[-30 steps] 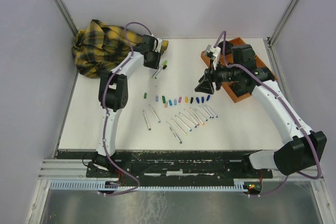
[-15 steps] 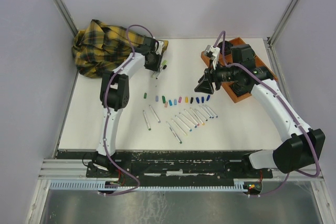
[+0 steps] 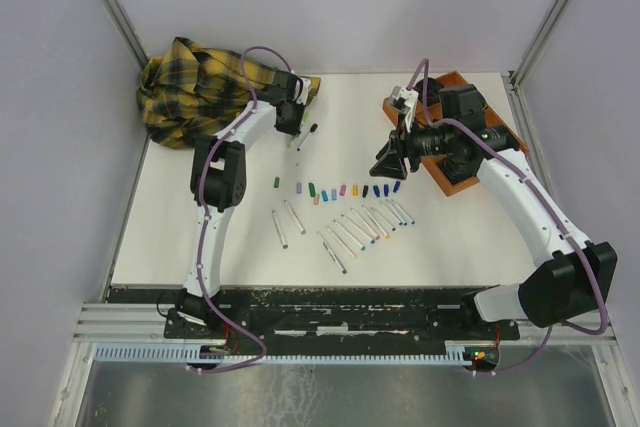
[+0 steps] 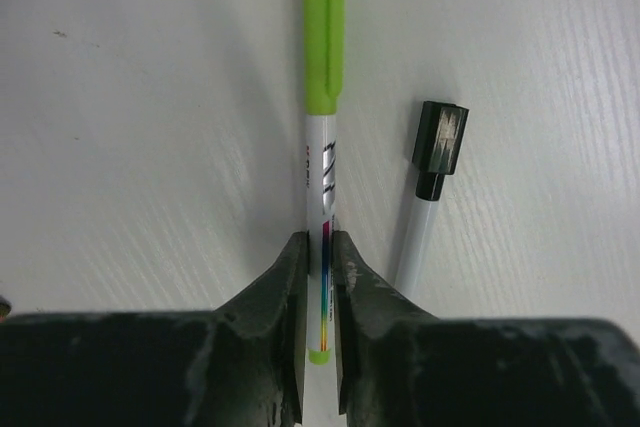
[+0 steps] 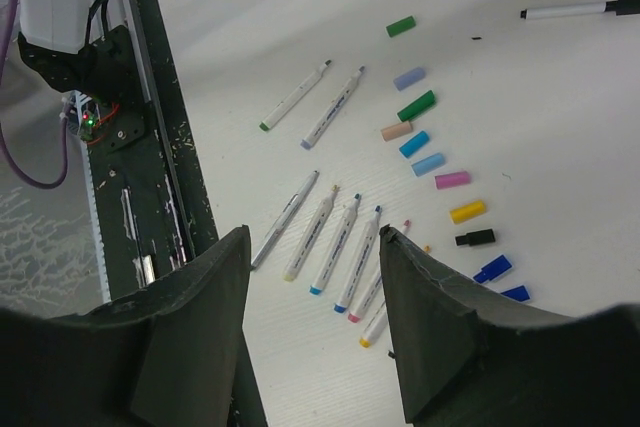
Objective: Open the pen caps
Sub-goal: Pick up the pen from the center of the board.
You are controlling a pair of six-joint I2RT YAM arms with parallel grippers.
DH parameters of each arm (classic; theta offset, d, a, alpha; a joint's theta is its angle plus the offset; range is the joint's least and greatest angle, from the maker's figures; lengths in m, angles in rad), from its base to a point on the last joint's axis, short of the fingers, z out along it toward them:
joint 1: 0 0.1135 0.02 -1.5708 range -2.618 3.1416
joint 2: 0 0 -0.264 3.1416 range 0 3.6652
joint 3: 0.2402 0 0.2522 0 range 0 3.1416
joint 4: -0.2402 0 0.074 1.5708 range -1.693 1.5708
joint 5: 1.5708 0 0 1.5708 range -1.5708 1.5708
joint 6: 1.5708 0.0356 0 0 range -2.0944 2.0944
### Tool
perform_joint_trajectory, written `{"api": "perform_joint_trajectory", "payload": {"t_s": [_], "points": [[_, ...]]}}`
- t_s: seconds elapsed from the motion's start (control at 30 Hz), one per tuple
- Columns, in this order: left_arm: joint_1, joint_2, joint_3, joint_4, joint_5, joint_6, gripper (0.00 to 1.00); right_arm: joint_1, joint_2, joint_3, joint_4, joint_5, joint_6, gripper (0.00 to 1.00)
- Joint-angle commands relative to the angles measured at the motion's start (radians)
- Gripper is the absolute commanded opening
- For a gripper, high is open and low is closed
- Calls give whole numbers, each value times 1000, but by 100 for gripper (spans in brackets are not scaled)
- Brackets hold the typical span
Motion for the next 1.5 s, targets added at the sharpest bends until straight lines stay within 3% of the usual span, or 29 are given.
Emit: {"api": "perform_joint_trajectory", "payload": {"t_s": [0.0, 0.1, 0.37, 0.53, 0.63, 0.73, 0.87, 0.97, 1.1, 1.23, 1.47], "points": [[3, -16, -53, -1, -45, 50, 14, -7, 7, 7, 17, -58, -4, 62], [3, -58, -98, 38, -58, 40, 3, -8, 7, 5, 21, -65, 0, 62], [1, -294, -284, 222, -94, -8, 3, -8, 25, -30, 94, -128, 77, 60], [1, -480, -451, 355, -42, -69, 3, -8, 13, -99, 259, -158, 217, 60], [-2, -608, -591, 458, 29, -129, 3, -12, -3, -176, 453, -198, 388, 61], [-8, -763, -772, 612, 127, -240, 3, -13, -34, -304, 800, -186, 681, 63], [-33, -1005, -1093, 933, 266, -431, 3, -13, -67, -409, 1107, -106, 889, 66], [-97, -1143, -1298, 1183, 277, -560, 3, -14, -78, -464, 1271, -61, 1018, 72], [-235, -1295, -1539, 1420, 146, -679, 3, -14, -72, -556, 1592, -5, 1244, 83], [-353, -1408, -1693, 1578, -10, -750, 3, 5, -69, -564, 1649, -16, 1287, 86], [-563, -1493, -1799, 1736, -259, -703, 3, 85, -68, -560, 1636, -36, 1244, 87]]}}
